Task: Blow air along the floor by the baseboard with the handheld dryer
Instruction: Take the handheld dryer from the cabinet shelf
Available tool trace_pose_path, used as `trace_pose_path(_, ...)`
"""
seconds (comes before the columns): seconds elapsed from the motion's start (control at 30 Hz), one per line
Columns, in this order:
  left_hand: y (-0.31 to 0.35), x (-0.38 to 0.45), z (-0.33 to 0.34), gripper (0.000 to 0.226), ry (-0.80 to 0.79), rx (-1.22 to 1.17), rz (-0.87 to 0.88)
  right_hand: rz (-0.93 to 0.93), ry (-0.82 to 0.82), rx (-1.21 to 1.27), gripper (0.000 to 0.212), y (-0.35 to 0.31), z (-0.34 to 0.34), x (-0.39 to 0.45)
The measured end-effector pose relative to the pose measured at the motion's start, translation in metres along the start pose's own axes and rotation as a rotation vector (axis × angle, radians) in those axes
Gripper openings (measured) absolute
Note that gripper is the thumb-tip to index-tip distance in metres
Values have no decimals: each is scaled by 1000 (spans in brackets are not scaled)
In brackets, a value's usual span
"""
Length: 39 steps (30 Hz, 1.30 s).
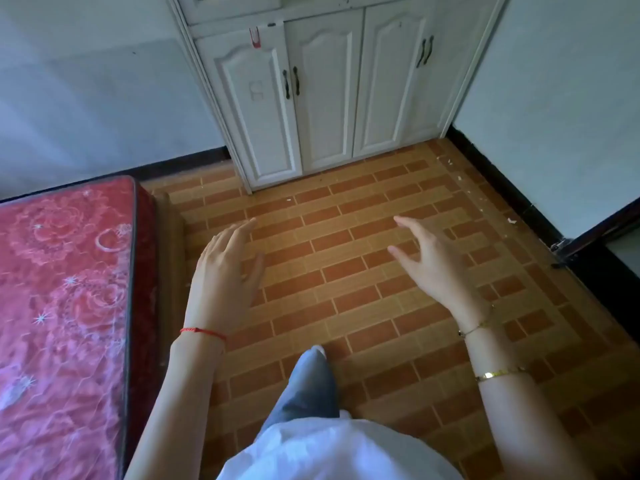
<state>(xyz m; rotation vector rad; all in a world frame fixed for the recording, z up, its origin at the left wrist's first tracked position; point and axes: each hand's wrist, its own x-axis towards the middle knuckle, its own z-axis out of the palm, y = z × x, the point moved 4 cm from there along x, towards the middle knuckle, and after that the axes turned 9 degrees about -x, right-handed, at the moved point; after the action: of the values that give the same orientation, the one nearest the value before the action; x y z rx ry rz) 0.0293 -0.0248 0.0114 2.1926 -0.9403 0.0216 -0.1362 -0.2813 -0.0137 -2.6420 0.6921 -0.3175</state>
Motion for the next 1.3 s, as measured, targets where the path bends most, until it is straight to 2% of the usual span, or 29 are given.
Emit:
trace_pose_path(0.27,-40,99,40,47,-41,-38,-72,63,-45,15,55,27,26,100)
trace_pose_path(0.57,-74,278,54,47,-53,-12,-44,72,18,24,55,32,19,279)
trace_pose_path(0.77,-80,371,72,47,-115,-22,-19,123,42,23,54,43,17,356)
trace_pose_path(1.0,-101,472,113,48,-184,-5,-12,189,47,28,51,86,30,438)
trace_pose_path(1.3,-100,626,176,49,-138,-3,-31,130,46,56,51,157,14,608)
